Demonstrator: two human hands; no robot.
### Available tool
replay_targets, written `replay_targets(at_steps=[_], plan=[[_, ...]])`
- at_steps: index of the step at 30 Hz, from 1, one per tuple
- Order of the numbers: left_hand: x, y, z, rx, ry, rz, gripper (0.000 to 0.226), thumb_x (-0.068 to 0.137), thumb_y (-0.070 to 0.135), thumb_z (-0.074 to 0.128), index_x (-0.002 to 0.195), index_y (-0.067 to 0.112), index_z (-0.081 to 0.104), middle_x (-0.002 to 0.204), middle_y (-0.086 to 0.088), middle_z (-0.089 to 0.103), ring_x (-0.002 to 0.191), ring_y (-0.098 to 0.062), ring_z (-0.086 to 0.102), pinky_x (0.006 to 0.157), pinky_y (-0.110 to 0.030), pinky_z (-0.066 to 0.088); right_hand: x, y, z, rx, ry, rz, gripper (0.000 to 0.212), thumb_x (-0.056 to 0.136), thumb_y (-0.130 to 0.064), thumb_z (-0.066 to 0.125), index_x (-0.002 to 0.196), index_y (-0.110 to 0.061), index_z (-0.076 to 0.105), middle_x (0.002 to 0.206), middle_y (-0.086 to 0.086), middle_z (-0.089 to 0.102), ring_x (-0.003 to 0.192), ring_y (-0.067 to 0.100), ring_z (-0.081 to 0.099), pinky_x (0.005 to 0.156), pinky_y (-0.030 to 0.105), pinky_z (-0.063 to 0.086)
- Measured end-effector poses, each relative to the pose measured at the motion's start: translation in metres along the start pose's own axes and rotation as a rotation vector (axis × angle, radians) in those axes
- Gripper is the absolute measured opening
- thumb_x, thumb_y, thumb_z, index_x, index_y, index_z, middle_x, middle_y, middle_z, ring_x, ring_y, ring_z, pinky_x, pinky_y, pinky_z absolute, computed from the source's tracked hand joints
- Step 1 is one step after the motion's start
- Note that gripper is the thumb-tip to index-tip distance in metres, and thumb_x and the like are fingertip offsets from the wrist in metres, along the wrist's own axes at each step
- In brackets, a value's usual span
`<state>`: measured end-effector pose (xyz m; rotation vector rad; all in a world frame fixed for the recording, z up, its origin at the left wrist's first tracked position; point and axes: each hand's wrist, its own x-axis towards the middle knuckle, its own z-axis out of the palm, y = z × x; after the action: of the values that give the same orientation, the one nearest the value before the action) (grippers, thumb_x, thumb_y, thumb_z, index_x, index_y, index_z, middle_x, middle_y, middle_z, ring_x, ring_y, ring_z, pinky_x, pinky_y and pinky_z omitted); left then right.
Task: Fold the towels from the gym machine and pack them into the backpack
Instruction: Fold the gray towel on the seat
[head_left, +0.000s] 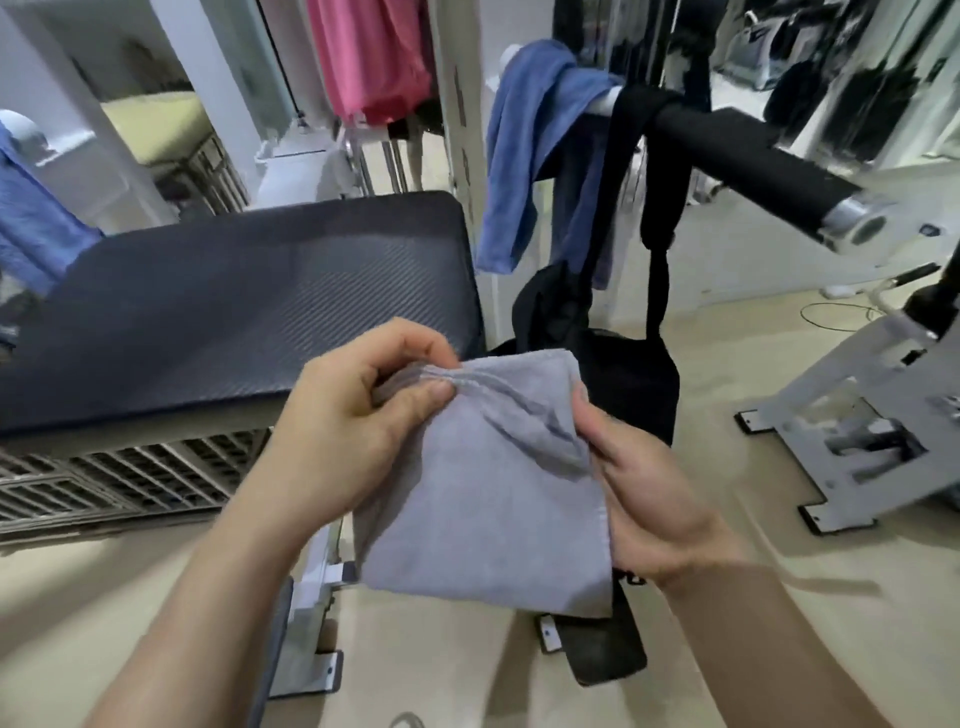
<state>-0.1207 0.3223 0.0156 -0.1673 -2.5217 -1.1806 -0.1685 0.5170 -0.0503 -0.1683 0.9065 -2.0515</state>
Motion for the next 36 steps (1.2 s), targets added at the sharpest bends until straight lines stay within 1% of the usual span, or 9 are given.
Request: replay_targets(at_steps=[8, 14, 18, 22, 26, 29, 31, 33, 36], plan=[[-0.002, 0.038, 0.092, 0.148, -0.038, -0.065, 0.009, 0.082, 0.034, 0.062, 0.089, 0.032, 0.058, 0.089, 0.018, 0.065, 0.087, -0.003, 0.06, 0.076, -0.024, 0.047, -0.073, -0.033, -0.05, -0.35, -0.025, -0.18, 0.026, 0.091, -0.029, 0.064, 0.114, -0.021, 0.07, 0.114, 0.002, 0.071, 0.108, 0.015, 0.066, 0.085, 0.025, 0.052], [-0.017, 0.017, 0.131, -0.432, -0.422, -0.498, 0.032, 0.083, 0.045, 0.06, 0.098, 0.018, 0.068, 0.09, -0.002, 0.068, 0.079, -0.012, 0.062, 0.069, -0.027, 0.049, -0.083, -0.043, -0.094, -0.422, 0.057, -0.063, 0.037, 0.076, -0.004, 0.061, 0.111, -0.011, 0.069, 0.12, 0.018, 0.067, 0.113, 0.031, 0.063, 0.096, 0.042, 0.048], [-0.013, -0.004, 0.158, -0.451, -0.316, -0.584, 0.025, 0.087, 0.042, 0.054, 0.082, 0.02, 0.064, 0.076, 0.0, 0.061, 0.069, -0.013, 0.055, 0.06, -0.027, 0.043, -0.076, -0.042, -0.11, -0.642, 0.155, -0.015, 0.031, 0.084, -0.012, 0.07, 0.113, -0.019, 0.067, 0.112, 0.004, 0.072, 0.105, 0.02, 0.068, 0.092, 0.038, 0.054], [0.01, -0.033, 0.182, -0.406, -0.017, -0.564, 0.012, 0.096, 0.021, 0.053, 0.101, 0.021, 0.064, 0.09, -0.006, 0.061, 0.079, -0.012, 0.055, 0.068, -0.024, 0.047, -0.049, -0.047, -0.115, -0.876, 0.44, -0.094, 0.011, 0.087, -0.015, 0.069, 0.093, -0.025, 0.071, 0.094, -0.005, 0.075, 0.096, 0.016, 0.07, 0.089, 0.037, 0.055], [0.049, -0.089, 0.186, -0.437, 0.143, -0.777, 0.046, 0.087, 0.009, 0.06, 0.129, 0.025, 0.049, 0.112, 0.008, 0.058, 0.097, -0.011, 0.058, 0.082, -0.029, 0.05, -0.023, -0.068, -0.111, -0.877, 0.523, -0.174, 0.008, 0.086, -0.017, 0.071, 0.093, -0.022, 0.073, 0.09, 0.0, 0.075, 0.09, 0.02, 0.07, 0.087, 0.046, 0.056], [0.058, -0.129, 0.217, 0.043, 0.16, -0.858, 0.014, 0.088, 0.01, 0.049, 0.079, 0.016, 0.04, 0.074, 0.004, 0.041, 0.06, -0.013, 0.037, 0.049, -0.024, 0.034, 0.003, -0.09, -0.094, -0.886, 0.365, -0.288, 0.015, 0.085, -0.014, 0.071, 0.097, -0.024, 0.071, 0.095, -0.003, 0.075, 0.093, 0.013, 0.07, 0.085, 0.033, 0.057], [0.075, -0.099, 0.236, 0.143, 0.505, -1.072, 0.018, 0.082, 0.017, 0.051, 0.067, 0.016, 0.042, 0.059, 0.0, 0.049, 0.053, -0.02, 0.046, 0.046, -0.027, 0.032, 0.028, -0.1, -0.085, -1.073, 0.227, -0.269, 0.023, 0.086, -0.007, 0.067, 0.102, -0.023, 0.07, 0.099, -0.007, 0.074, 0.096, 0.008, 0.068, 0.084, 0.025, 0.054], [0.062, -0.085, 0.218, -0.384, 0.3, -1.071, 0.034, 0.095, 0.008, 0.04, 0.061, 0.009, 0.04, 0.05, 0.005, 0.055, 0.063, -0.018, 0.053, 0.051, -0.026, 0.034, 0.051, -0.102, -0.086, -1.428, 0.115, -0.266, 0.031, 0.081, -0.002, 0.059, 0.108, -0.016, 0.066, 0.103, -0.003, 0.071, 0.101, 0.014, 0.065, 0.086, 0.034, 0.052], [0.045, -0.114, 0.224, -0.203, -0.22, -0.798, 0.028, 0.089, -0.015, 0.044, 0.099, 0.003, 0.063, 0.058, 0.018, 0.069, 0.079, 0.001, 0.067, 0.06, -0.013, 0.047, 0.064, -0.11, -0.105, -1.809, 0.242, -0.27, 0.041, 0.082, -0.001, 0.05, 0.12, -0.011, 0.059, 0.122, 0.003, 0.062, 0.118, 0.022, 0.053, 0.093, 0.036, 0.043]])
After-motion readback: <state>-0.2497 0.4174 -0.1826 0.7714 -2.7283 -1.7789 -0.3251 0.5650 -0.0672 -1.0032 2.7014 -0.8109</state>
